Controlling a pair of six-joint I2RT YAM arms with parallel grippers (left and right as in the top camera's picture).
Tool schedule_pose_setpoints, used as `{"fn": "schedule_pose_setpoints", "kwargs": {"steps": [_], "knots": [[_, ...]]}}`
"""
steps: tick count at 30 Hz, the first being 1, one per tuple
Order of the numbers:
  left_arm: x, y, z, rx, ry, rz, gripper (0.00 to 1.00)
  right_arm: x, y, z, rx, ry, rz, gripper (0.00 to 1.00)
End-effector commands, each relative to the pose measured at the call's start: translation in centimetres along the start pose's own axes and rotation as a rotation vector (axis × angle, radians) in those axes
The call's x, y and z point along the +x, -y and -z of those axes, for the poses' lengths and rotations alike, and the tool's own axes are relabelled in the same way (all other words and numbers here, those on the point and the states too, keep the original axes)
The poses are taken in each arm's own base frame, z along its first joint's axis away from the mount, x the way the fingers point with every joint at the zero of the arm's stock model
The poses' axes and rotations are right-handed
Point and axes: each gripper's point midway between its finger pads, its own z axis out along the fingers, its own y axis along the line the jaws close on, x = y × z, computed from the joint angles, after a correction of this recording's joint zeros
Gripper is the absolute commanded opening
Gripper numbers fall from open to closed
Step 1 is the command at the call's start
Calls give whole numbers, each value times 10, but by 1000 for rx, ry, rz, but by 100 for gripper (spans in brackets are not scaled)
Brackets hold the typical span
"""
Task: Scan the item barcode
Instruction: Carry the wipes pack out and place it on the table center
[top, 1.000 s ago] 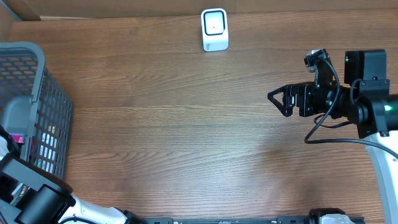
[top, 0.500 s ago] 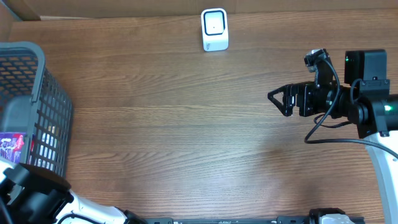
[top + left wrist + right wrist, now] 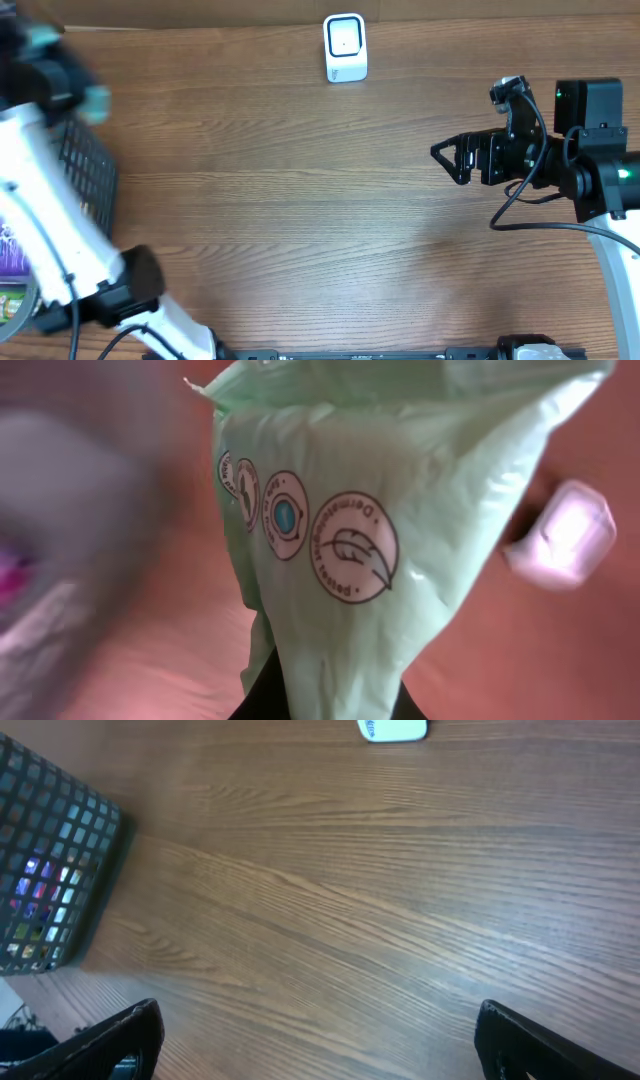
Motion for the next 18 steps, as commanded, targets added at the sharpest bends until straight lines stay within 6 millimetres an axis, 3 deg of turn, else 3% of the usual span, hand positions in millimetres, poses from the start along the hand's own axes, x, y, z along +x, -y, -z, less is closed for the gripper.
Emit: {"fn": "schedule_pose_setpoints", "kwargs": {"steps": [1,5,11,15,18], "knots": [[43,66,-35,66,-149,-208,4,-8,-5,6,1,30,20,100],[104,117,-83,57,-325,-374,4,-8,-5,6,1,29,19,100],[198,167,-152,40,-578,-499,4,-8,1,6,38,27,16,100],[267,187,-184,12,-733,-580,4,-8,7,7,69,29,-13,100],[306,191,-199,-39,-813,-607,4,-8,7,7,69,29,-13,100]]}}
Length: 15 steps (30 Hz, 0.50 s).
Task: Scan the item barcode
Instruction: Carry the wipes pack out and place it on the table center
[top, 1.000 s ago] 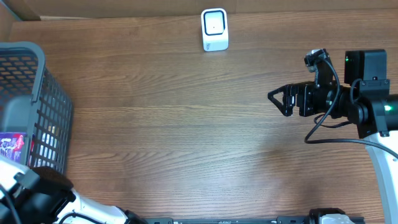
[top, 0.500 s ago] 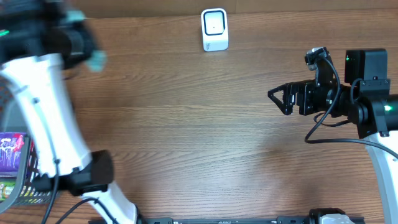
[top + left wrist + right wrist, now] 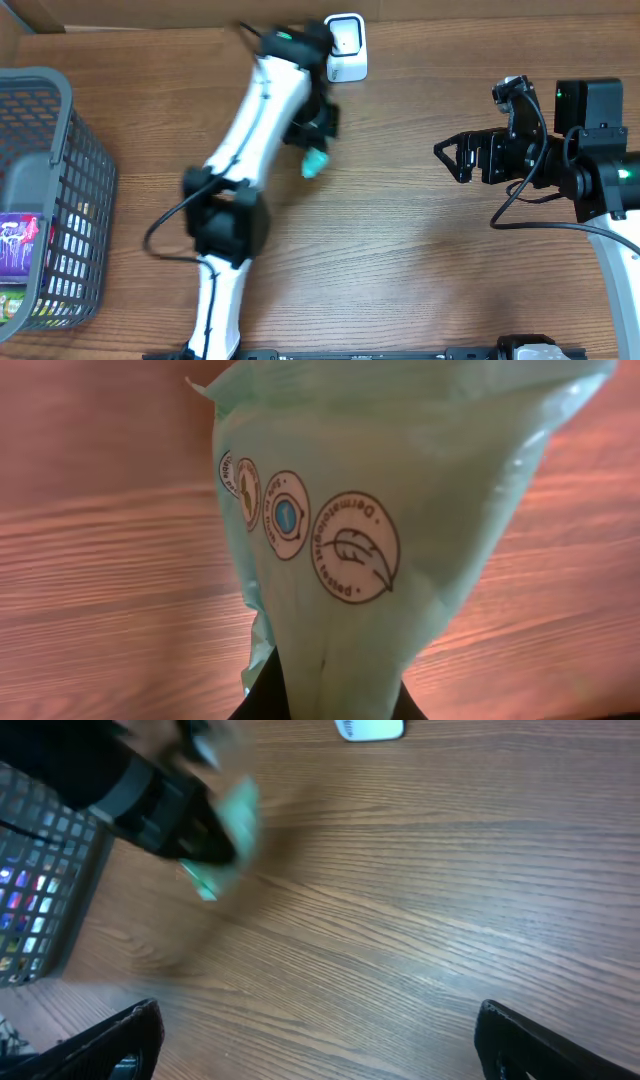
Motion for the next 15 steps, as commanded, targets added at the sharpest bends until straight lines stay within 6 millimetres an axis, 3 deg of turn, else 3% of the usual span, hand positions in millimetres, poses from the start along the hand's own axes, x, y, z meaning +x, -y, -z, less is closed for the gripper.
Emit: {"fn": "schedule_pose_setpoints", "kwargs": {"steps": [1,4,7,9,11,14,15], "knots": [[19,32,-31,-6,-103,-9,4,-8,-2,6,16,30,8,100],[33,44,-42,-46,-148,-42,4,-8,-2,6,16,30,8,100],[42,49,-40,-65,-162,-51,7,-8,-2,6,16,29,8,100],[46,44,-37,-81,-178,-45,29,-8,-2,6,16,30,9,100],[45,38,-35,-91,-177,-38,41,-8,-2,6,16,30,9,100],[37,28,-21,-75,-140,-8,46,-9,-2,6,16,31,10,100],[31,20,-7,-61,-101,12,47,-8,-2,6,16,30,9,100]]}}
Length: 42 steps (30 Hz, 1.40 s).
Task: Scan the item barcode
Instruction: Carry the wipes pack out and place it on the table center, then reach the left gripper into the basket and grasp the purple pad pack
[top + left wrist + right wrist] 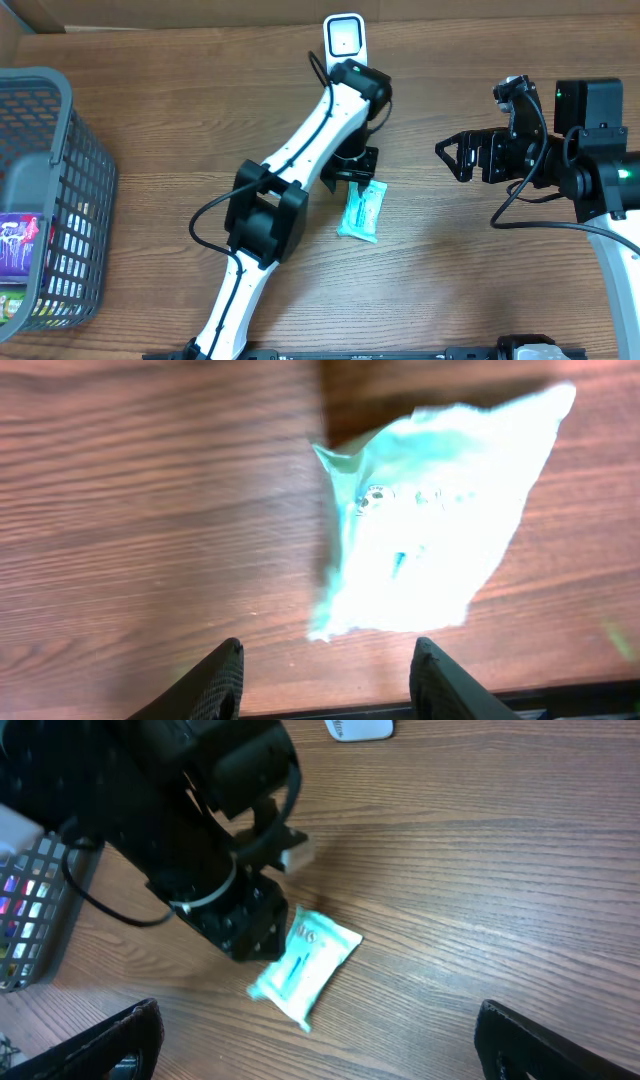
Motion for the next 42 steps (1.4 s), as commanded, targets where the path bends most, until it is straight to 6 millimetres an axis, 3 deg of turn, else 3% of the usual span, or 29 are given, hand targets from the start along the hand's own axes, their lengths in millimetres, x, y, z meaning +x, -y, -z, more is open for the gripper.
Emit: {"fn": "schedule_pose_setpoints", "kwargs": {"steps": [1,5,9,11,13,18,21,24,29,30,31,34,42], "knots": [[-9,-28,53,49,148,65,47,-8,-5,6,0,29,12,100],[-8,-62,122,116,346,132,47,-7,-5,6,0,25,10,100],[19,-115,206,174,600,235,47,-7,-5,6,-1,26,10,100],[41,-151,238,167,712,312,47,-7,-5,6,-1,26,9,100],[71,-198,264,129,821,433,47,-7,-5,6,-1,26,6,100],[153,-311,292,81,982,789,48,-7,-5,6,-1,26,7,100],[195,-366,287,59,1005,998,51,-7,-5,6,-1,26,6,100],[235,-416,268,25,974,1205,52,-7,-5,6,-1,26,-5,100],[283,-473,218,55,846,1547,54,-5,-5,6,-1,18,-9,100],[286,-482,208,67,824,1590,60,-5,-5,6,0,17,-9,100],[287,-491,198,80,805,1614,67,-5,-5,6,0,16,-10,100],[283,-511,168,112,727,1657,69,-4,-5,6,0,13,-12,100],[236,-553,94,186,542,1665,69,-3,-5,6,0,9,-14,100]]}}
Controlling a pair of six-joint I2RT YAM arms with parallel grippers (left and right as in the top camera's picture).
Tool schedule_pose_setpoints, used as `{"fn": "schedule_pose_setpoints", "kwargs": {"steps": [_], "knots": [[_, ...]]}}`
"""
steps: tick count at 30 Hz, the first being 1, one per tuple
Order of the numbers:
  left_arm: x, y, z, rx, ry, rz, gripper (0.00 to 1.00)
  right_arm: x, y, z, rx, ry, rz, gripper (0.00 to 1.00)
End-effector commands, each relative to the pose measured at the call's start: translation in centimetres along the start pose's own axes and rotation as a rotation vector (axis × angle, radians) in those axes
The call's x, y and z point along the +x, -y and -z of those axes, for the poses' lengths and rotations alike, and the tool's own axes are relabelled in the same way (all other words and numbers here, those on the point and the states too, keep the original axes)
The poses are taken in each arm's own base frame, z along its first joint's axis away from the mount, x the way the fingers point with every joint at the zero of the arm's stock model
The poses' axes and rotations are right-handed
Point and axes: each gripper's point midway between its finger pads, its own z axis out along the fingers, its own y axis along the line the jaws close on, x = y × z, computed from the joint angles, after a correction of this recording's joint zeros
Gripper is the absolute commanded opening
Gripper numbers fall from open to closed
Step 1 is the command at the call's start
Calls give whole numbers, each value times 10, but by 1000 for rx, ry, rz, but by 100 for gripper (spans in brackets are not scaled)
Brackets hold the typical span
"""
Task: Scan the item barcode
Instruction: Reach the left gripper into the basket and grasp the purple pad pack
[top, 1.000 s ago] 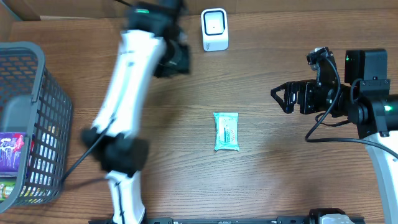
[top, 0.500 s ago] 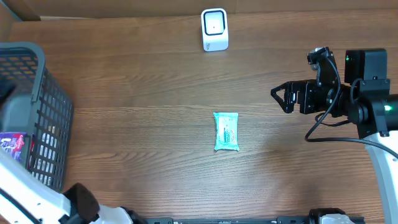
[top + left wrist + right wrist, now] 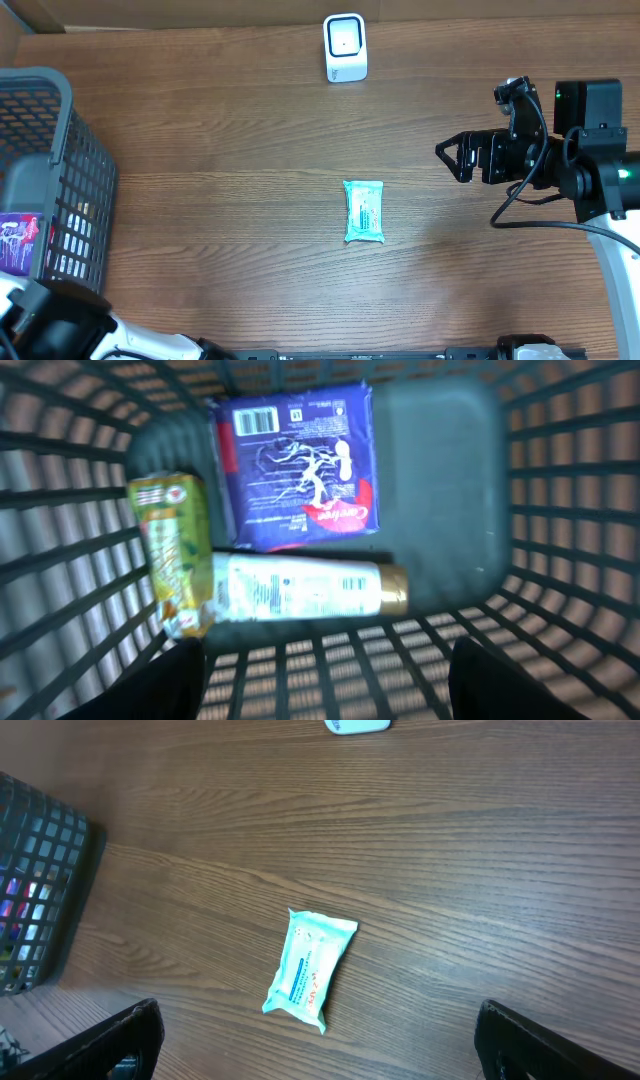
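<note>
A mint-green wipes pack (image 3: 364,211) lies flat near the middle of the table, also in the right wrist view (image 3: 309,967), with nothing touching it. The white scanner (image 3: 345,47) stands at the far edge (image 3: 357,725). My left gripper (image 3: 325,682) hangs open over the inside of the grey basket (image 3: 560,510), empty. In the overhead view only the left arm's base shows, at the bottom left. My right gripper (image 3: 450,157) is open and empty, to the right of the pack, its fingers wide apart (image 3: 318,1042).
The basket (image 3: 95,200) stands at the table's left edge. Inside lie a purple pack (image 3: 295,465), a green carton (image 3: 175,550) and a white tube (image 3: 300,590). The right arm's body and cables sit at the right side.
My left gripper was open right above the wipes pack mid-table; now it is open over the basket at the left. The pack stays on the table, slightly turned. The right arm has not moved.
My left gripper held the wipes pack near the basket, then over the table close to the scanner. Then the pack lay on the table's middle with the gripper open above it. Now the left gripper is back over the basket, empty.
</note>
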Motion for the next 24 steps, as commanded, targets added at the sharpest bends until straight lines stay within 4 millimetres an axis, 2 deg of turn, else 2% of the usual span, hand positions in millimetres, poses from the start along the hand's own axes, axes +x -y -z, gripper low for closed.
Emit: {"fn": "schedule_pose_setpoints", "kwargs": {"steps": [1,5,8,15,24], "knots": [[0,4,-42,-36,-80,16,69,-6,-5,6,-3,21,13,100],[-10,9,-82,-50,-105,8,69,-6,-5,6,-3,22,13,100],[-15,13,-100,-55,-103,-28,68,-6,-5,6,-3,22,13,100],[-16,22,-130,-128,-86,-94,64,-4,-5,6,-2,15,9,100],[4,46,-164,-210,-102,-245,62,-4,-5,6,-2,12,7,100]]}}
